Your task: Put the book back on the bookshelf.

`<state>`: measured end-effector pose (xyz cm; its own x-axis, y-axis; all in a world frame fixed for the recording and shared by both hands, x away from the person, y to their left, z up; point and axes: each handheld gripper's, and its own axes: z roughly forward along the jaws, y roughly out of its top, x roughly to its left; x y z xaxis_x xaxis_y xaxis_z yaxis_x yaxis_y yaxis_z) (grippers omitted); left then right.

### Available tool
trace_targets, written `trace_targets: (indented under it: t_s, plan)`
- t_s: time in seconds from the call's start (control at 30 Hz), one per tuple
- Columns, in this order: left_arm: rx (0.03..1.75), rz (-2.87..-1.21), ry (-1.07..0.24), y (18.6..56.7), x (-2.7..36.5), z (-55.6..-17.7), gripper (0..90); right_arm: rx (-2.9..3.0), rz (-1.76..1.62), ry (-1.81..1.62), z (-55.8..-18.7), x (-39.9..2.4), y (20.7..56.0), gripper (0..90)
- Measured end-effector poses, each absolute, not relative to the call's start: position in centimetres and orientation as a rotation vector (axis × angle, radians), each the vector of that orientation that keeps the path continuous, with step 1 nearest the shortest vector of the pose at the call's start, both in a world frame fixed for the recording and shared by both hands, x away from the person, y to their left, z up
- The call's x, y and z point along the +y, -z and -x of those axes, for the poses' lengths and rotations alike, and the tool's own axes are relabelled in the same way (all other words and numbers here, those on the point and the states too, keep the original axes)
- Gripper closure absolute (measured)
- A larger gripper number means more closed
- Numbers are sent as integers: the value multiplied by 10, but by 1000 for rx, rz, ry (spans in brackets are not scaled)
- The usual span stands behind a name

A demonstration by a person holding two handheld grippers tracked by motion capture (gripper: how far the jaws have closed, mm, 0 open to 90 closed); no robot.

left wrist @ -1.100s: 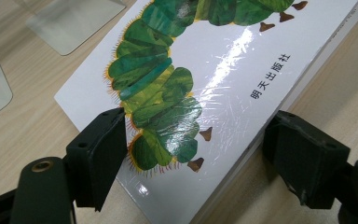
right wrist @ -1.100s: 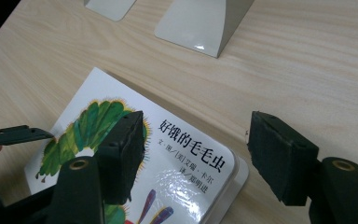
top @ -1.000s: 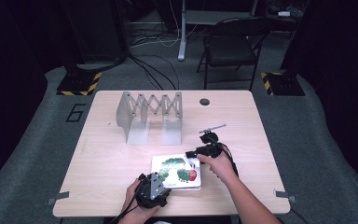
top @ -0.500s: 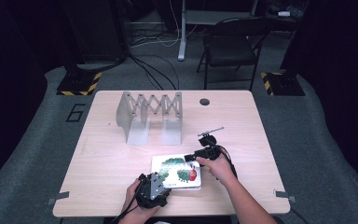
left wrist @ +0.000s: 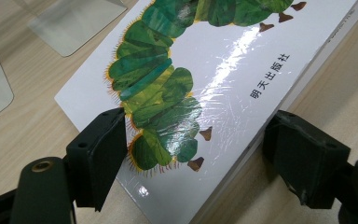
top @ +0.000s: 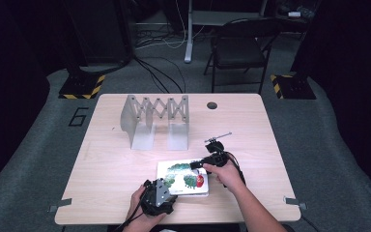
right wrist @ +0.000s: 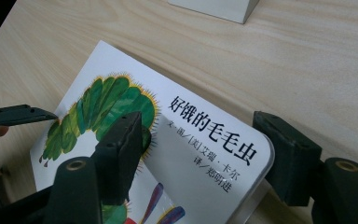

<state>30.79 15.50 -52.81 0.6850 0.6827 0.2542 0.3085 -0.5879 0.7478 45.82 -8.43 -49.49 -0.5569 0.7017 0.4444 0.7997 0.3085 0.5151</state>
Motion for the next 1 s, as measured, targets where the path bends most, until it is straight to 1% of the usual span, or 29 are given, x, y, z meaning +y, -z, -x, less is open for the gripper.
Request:
trace_targets:
  t_s: [0.4,0.57,0.8,1.0]
  plan:
    - [753,-2198,-713,529,154,-308,215,-2434,1394,1085,-459,-85,497,350]
    - [747,-2203,-714,528,155,-308,208,-2408,1410,1058,-460,-85,501,330]
    - [738,-2211,-684,528,156,-309,198,-2410,1411,1057,-460,-85,501,338]
    - [741,-2213,-689,527,155,-309,198,-2404,1420,1056,-460,-85,501,345]
